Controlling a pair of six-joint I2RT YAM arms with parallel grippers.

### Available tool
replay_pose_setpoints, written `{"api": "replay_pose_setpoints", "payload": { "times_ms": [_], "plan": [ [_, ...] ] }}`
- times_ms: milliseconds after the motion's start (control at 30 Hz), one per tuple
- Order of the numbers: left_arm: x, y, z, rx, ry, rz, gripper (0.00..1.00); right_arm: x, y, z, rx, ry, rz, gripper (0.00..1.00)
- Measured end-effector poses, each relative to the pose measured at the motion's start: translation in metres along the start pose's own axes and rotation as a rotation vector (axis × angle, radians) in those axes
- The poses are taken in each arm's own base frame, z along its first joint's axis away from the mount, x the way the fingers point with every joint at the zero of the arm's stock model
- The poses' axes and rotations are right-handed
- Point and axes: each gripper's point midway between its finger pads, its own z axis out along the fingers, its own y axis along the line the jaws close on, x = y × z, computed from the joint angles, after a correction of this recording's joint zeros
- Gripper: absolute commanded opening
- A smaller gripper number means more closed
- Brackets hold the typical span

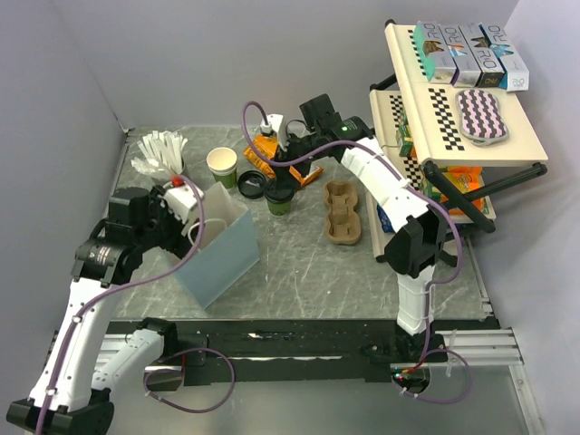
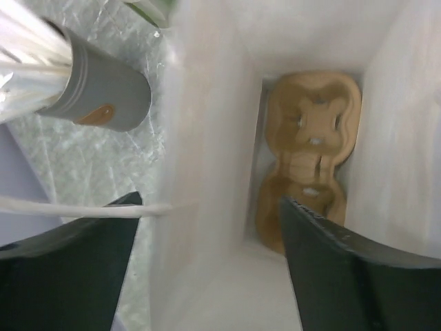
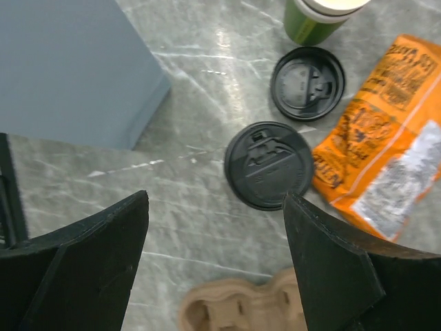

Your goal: Pack the takeout coffee

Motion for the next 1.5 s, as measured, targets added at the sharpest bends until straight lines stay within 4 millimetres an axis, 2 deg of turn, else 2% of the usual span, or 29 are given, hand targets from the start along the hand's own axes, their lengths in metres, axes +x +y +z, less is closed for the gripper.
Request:
{"api": "replay_pose_setpoints", "payload": {
  "times_ms": [133,300,433,533,567,600,733,767,867,1033,1133,1267,1500],
  "plan": [
    [-0.013,0.011,-0.003,-0.032,-0.036,-0.135,0.84,0.006,0.012,-0.001,-0.024,-0.009,0.058,0.85],
    [-0.032,0.022,-0.004,-0.04,-0.068,-0.208,0.63,0.013,0.027,-0.009,-0.035,-0.013,0.113,0.85],
    [-0.027,0.022,0.007,0.0,-0.032,-0.235,0.52,0.009,0.032,-0.016,-0.028,-0.033,0.125,0.86],
    [-0.019,0.019,0.017,0.045,0.018,-0.259,0.38,0.007,0.034,-0.019,-0.028,-0.043,0.133,0.86],
    [-0.016,0.017,0.02,0.066,0.037,-0.265,0.31,0.006,0.036,-0.019,-0.032,-0.046,0.137,0.96],
    [-0.015,0.016,0.021,0.08,0.048,-0.267,0.29,0.006,0.037,-0.019,-0.039,-0.049,0.139,1.0],
    [-0.015,0.01,0.023,0.138,0.059,-0.274,0.18,-0.003,0.054,-0.02,-0.127,-0.091,0.107,1.0],
    [-0.016,0.008,0.022,0.149,0.056,-0.274,0.12,-0.006,0.058,-0.022,-0.142,-0.105,0.084,1.0],
    [-0.018,0.002,0.019,0.175,0.042,-0.276,0.06,-0.025,0.083,-0.029,-0.19,-0.155,-0.061,0.98],
    [-0.024,-0.005,0.014,0.21,0.011,-0.275,0.01,-0.059,0.142,-0.027,-0.291,-0.214,-0.342,0.93],
    [-0.026,-0.008,0.015,0.231,0.004,-0.278,0.01,-0.068,0.166,-0.021,-0.346,-0.229,-0.447,0.87],
    [-0.025,-0.009,0.018,0.247,0.007,-0.282,0.01,-0.073,0.172,-0.016,-0.371,-0.226,-0.522,0.79],
    [-0.026,-0.01,0.023,0.261,0.0,-0.283,0.01,-0.052,0.176,0.001,-0.422,-0.157,-0.526,0.67]
  ]
}}
